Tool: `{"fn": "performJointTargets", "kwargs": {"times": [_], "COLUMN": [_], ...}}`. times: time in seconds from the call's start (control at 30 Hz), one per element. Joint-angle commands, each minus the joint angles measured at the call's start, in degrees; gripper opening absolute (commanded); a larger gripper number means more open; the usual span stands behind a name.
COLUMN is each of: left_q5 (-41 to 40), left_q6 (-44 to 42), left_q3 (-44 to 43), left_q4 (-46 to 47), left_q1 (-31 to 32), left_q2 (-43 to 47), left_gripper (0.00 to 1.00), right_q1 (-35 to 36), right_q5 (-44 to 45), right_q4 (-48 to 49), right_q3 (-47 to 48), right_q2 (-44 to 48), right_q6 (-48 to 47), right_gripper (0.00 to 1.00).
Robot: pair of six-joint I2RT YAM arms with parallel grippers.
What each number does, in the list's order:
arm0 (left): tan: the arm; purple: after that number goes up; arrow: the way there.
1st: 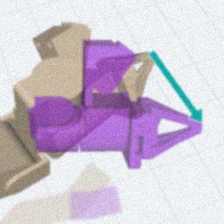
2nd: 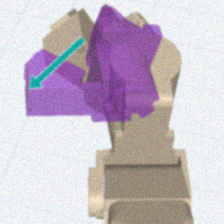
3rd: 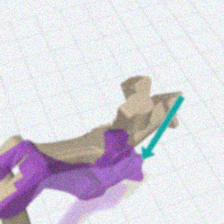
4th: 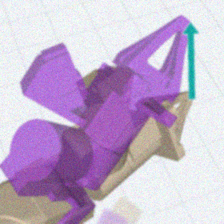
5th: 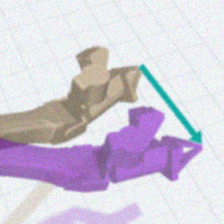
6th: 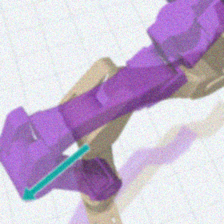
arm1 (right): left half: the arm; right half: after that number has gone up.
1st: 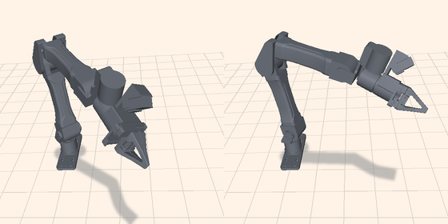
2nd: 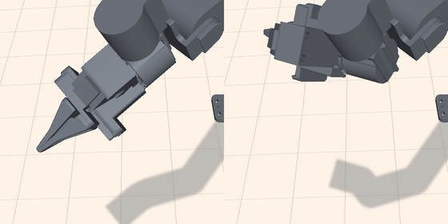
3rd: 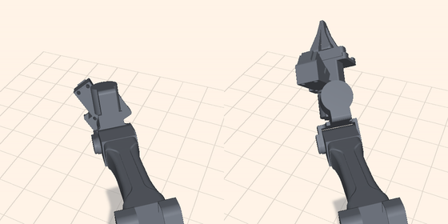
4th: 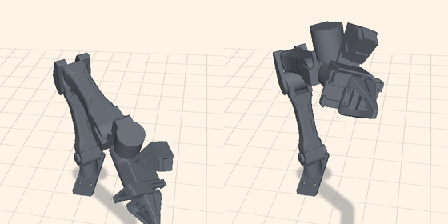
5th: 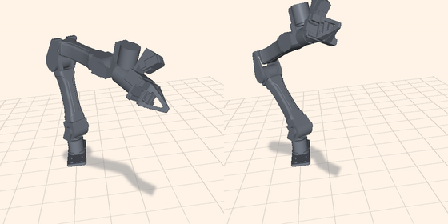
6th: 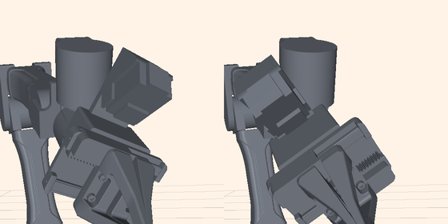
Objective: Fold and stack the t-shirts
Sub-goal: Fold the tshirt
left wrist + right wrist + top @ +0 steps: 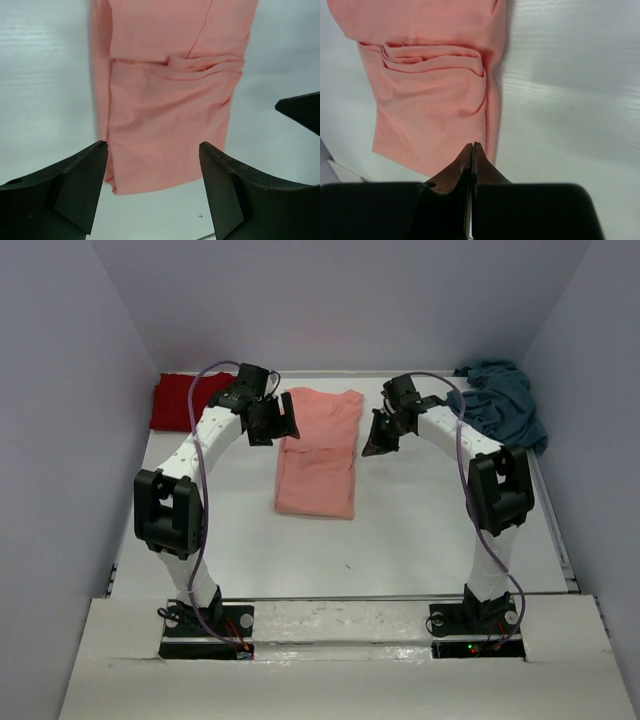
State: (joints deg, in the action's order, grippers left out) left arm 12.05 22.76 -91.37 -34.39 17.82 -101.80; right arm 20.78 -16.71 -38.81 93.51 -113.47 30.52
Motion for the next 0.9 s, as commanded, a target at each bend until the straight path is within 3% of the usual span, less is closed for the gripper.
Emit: {"fn": "performJointTargets", "kwargs": {"times": [0.0,0.13,0.43,0.67,0.87], "left_q5": [1.0,2.7,4.7,7.4,15.0], "left_q6": [-0.6,-0.8,-1.3,-1.3,0.3], "left_q3": [6.4,11.9,14.0,15.5,22.1], "left_q4": [-1.6,-0.4,-0.9,-1.2,2.7], "left_q1": [-0.2,-0.7,-1.4,-1.8,-3.9], "left_q2": [2.7,4.5,5.9,5.9,6.8], "left_gripper": [0.82,0.82,0.82,0.82,0.82], "right_q1": [2.5,3.7,4.7,4.7,4.7], "right_q5": [-6.1,-8.9,-11.5,-10.0,-9.7], "right_q4": [1.3,3.2,3.8,3.5,3.2], "right_q3": [-1.3,1.5,8.3,9.1,8.5], "right_q2": [-1.2,-5.6,-14.0,-15.6,-15.8], "right_q6": [2.9,4.3,4.9,3.6,3.0], "right_gripper": [0.0,0.0,0.0,0.0,0.0]}}
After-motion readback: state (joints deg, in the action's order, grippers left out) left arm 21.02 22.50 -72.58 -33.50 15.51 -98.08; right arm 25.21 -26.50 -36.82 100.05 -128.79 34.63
